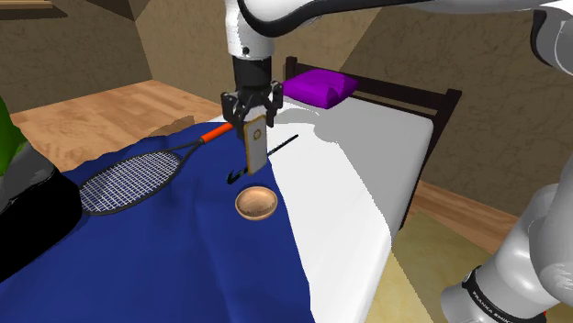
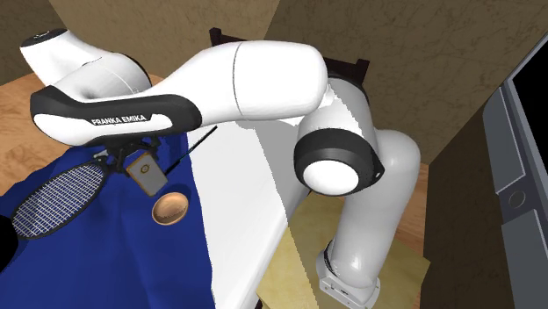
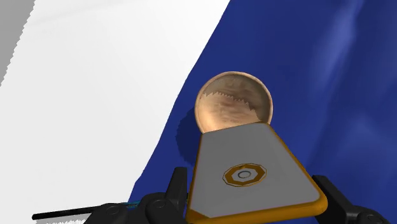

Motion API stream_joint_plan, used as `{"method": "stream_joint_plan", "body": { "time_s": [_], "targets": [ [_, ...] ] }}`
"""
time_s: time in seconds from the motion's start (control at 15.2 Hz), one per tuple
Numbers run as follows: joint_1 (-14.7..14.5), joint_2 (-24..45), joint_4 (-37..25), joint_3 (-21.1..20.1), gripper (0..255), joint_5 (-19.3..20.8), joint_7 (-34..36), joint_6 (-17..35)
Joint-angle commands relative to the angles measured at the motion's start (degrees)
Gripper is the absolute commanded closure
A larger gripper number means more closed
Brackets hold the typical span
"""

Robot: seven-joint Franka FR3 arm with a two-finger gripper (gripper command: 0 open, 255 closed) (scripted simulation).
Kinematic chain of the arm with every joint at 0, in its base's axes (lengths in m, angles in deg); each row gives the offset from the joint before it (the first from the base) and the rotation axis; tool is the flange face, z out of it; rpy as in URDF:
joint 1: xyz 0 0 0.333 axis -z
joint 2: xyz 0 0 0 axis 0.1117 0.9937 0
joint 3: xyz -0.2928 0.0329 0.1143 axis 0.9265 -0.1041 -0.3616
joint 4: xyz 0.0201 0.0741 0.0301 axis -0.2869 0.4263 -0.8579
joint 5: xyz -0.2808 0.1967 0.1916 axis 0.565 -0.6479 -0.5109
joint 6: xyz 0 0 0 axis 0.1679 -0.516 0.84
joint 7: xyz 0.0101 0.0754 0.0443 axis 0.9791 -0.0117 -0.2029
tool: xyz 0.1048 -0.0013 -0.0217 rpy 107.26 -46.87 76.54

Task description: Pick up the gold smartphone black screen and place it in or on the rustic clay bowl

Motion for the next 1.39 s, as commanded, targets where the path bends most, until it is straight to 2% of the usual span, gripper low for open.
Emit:
{"method": "stream_joint_plan", "body": {
  "time_s": [0.0,1.32],
  "targets": [
    [-0.3,0.8,0.1,-0.1,255,0.3,0.6,0.8],
    [-0.2,2.8,13.1,0.2,255,1.1,1.3,15.7]
  ]
}}
